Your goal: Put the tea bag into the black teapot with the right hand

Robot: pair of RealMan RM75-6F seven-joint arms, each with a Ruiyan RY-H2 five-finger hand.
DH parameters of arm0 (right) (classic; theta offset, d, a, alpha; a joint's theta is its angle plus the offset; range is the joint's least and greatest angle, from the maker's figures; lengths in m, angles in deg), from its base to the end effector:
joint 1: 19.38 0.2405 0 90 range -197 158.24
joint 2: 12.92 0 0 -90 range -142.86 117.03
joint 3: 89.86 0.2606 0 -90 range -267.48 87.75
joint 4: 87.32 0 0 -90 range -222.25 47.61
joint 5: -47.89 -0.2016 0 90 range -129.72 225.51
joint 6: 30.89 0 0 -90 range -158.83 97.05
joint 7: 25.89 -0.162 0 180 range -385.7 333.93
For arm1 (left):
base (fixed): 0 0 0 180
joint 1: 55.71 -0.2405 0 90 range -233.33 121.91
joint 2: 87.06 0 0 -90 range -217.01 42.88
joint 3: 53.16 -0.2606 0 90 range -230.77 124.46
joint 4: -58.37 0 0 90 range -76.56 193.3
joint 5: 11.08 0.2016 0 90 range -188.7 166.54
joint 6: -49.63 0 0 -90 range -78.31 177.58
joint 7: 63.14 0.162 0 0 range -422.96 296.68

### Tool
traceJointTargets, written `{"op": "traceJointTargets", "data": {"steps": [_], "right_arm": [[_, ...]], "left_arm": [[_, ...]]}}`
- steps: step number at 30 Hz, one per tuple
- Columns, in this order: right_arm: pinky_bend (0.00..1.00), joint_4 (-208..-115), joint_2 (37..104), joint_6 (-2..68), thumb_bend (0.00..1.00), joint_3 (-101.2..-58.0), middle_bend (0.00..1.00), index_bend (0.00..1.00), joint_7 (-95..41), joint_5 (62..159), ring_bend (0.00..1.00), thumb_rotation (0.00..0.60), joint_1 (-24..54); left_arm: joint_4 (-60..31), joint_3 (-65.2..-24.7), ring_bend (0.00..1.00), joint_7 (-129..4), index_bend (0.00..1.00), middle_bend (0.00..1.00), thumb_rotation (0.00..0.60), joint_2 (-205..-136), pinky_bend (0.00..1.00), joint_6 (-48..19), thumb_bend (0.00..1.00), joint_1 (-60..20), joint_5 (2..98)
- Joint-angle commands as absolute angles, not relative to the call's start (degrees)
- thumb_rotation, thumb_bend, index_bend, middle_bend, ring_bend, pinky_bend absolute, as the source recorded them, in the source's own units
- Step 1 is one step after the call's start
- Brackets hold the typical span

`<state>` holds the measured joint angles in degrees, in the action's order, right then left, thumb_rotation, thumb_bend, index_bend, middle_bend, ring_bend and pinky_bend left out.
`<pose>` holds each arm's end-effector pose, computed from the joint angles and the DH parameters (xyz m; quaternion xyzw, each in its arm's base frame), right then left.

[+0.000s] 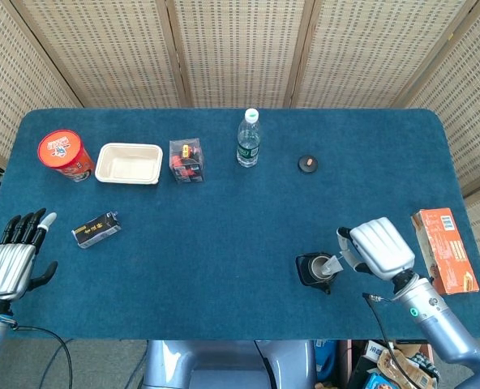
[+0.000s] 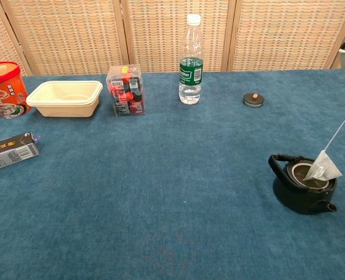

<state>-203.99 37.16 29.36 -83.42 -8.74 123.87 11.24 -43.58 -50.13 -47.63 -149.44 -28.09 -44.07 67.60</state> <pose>-0.1624 -0.2885 0.1541 0.7603 -0.3190 0.3443 0.4490 -0.2802 0.2288 0.1500 -0.6425 -0.3757 -0.3265 0.5827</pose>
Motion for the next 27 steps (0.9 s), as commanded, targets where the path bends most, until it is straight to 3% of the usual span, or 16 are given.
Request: {"op": "traceJointTargets", "data": {"steps": [1, 18, 23, 27], "right_arm": [[1.00, -203.34, 38.10, 28.62, 0.63, -83.32, 0.91, 0.66, -8.37, 123.11, 0.93, 0.600, 11.76], [1.00, -198.30, 43.33, 25.43, 0.63, -84.26, 0.90, 0.65, -7.39, 121.93, 0.93, 0.600, 13.51], [1.00, -197.15, 43.69, 24.53, 0.63, -84.99, 0.88, 0.52, -6.89, 121.99, 0.93, 0.595, 13.70], [1.00, -196.80, 43.50, 23.69, 0.63, -85.39, 0.86, 0.35, -6.64, 121.79, 0.93, 0.448, 13.94]], "left_arm": [[-43.50, -50.12, 0.00, -47.69, 0.00, 0.00, 0.600, -149.48, 0.00, -28.02, 0.37, -44.05, 67.50], [-43.87, -49.98, 0.00, -47.56, 0.00, 0.00, 0.600, -148.98, 0.00, -28.23, 0.37, -44.13, 67.31], [-44.12, -49.96, 0.00, -47.45, 0.00, 0.00, 0.600, -148.82, 0.00, -28.29, 0.37, -44.10, 67.41], [-44.24, -49.98, 0.00, -47.33, 0.00, 0.00, 0.600, -148.75, 0.00, -28.32, 0.37, -44.13, 67.41]]}}
